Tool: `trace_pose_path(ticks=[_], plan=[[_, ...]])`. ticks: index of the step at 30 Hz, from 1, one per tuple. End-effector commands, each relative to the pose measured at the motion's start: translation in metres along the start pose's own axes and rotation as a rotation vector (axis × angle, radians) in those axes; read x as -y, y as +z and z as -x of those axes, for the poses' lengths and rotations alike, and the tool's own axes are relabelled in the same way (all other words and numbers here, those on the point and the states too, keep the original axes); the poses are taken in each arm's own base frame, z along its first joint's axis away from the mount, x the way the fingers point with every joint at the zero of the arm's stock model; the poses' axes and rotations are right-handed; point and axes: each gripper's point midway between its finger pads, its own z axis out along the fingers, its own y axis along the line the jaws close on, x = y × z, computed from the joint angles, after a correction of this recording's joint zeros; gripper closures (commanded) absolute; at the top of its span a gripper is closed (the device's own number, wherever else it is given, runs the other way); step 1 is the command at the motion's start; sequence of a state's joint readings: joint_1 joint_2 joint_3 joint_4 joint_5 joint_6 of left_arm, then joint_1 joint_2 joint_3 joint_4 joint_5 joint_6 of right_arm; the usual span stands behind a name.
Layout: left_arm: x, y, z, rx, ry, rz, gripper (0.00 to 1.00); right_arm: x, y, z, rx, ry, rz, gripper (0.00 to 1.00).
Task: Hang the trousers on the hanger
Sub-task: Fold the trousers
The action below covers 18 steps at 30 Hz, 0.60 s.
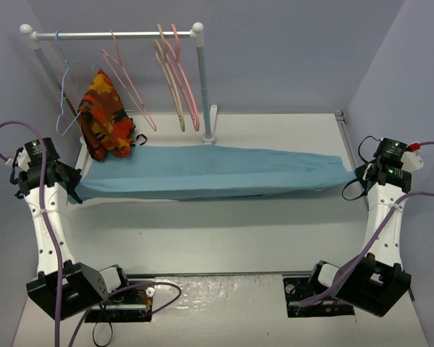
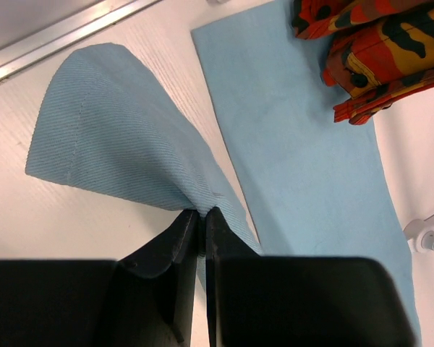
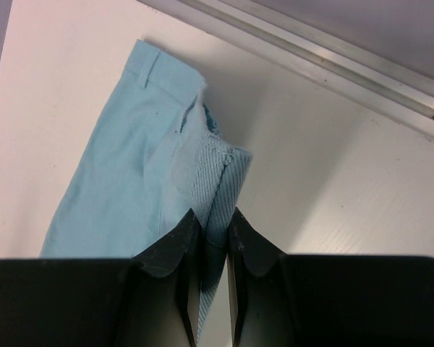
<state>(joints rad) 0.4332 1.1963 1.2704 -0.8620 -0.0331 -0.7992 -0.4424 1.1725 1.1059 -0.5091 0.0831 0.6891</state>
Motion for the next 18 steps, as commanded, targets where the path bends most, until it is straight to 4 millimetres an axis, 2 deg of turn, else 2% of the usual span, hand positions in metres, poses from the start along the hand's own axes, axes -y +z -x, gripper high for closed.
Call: trace_pose_path(ticks=[1,4,6,10,12,18], plan=[[-0.020,-0.051,0.070,0.337,-0.010,0.106,1.00,0.008,-0.034,0.090,0.359,-0.006,-0.141,1.00],[-0.036,-0.055,0.067,0.379,0.030,0.199,1.00,0.005,-0.037,0.089,0.374,-0.045,-0.156,1.00],[-0.038,-0.055,0.059,0.388,0.079,0.223,1.00,0.002,-0.036,0.086,0.366,-0.054,-0.148,1.00],[-0.049,-0.041,0.049,0.401,0.168,0.297,1.00,0.001,-0.021,0.076,0.320,-0.080,-0.152,1.00],[-0.048,-0.033,0.049,0.400,0.194,0.301,1.00,0.003,-0.017,0.075,0.319,-0.091,-0.162,1.00],[-0.023,-0.013,0.053,0.372,0.270,0.243,1.00,0.003,0.005,0.067,0.278,-0.135,-0.184,1.00]])
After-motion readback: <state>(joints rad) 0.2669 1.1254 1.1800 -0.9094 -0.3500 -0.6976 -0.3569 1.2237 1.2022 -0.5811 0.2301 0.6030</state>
